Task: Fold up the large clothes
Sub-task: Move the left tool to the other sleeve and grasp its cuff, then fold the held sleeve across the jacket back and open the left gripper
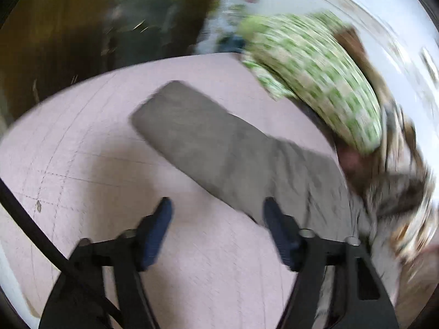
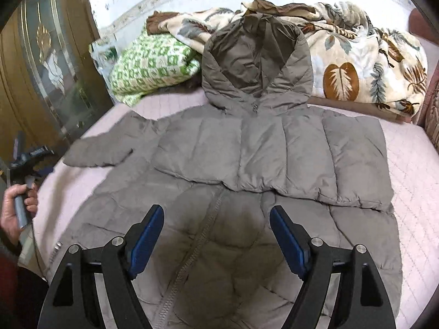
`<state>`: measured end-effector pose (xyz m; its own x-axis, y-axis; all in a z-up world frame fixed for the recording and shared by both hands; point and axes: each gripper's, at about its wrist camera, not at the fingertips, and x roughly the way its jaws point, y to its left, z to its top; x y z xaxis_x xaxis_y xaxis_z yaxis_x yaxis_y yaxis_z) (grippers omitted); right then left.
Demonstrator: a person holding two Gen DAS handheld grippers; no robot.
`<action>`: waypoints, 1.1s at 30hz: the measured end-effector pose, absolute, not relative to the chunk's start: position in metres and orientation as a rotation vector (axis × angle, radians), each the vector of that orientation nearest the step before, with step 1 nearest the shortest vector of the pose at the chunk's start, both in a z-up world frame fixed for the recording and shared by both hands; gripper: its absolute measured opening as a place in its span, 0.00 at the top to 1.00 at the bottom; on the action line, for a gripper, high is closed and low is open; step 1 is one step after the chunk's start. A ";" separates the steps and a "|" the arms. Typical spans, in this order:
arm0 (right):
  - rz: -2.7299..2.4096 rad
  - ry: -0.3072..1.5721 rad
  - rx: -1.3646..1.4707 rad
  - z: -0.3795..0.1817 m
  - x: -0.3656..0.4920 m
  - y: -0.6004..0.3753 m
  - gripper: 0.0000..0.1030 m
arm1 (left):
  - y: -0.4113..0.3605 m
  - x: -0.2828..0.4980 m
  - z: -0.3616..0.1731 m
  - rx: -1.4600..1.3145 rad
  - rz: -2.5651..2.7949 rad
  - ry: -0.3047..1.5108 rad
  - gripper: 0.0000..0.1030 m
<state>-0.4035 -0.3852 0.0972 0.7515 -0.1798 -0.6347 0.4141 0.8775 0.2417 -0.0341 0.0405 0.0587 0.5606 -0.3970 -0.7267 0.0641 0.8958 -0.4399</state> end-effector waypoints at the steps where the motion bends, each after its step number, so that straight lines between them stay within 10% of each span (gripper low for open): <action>1: -0.326 0.637 0.389 0.098 -0.407 -0.385 0.19 | 0.058 -0.022 0.052 -0.459 -0.272 0.953 0.41; 12: -0.297 0.620 0.370 0.096 -0.404 -0.382 0.19 | 0.098 0.050 -0.006 -0.701 -0.219 0.983 0.76; 23: -0.285 0.616 0.427 0.085 -0.396 -0.392 0.19 | 0.091 0.073 -0.007 -0.752 -0.223 0.828 0.47; 26: -0.295 0.612 0.427 0.085 -0.397 -0.394 0.19 | 0.084 0.078 -0.013 -0.714 -0.214 0.841 0.84; 33: -0.329 0.554 0.489 0.092 -0.414 -0.411 0.19 | 0.067 0.056 0.044 -0.625 -0.309 0.703 0.88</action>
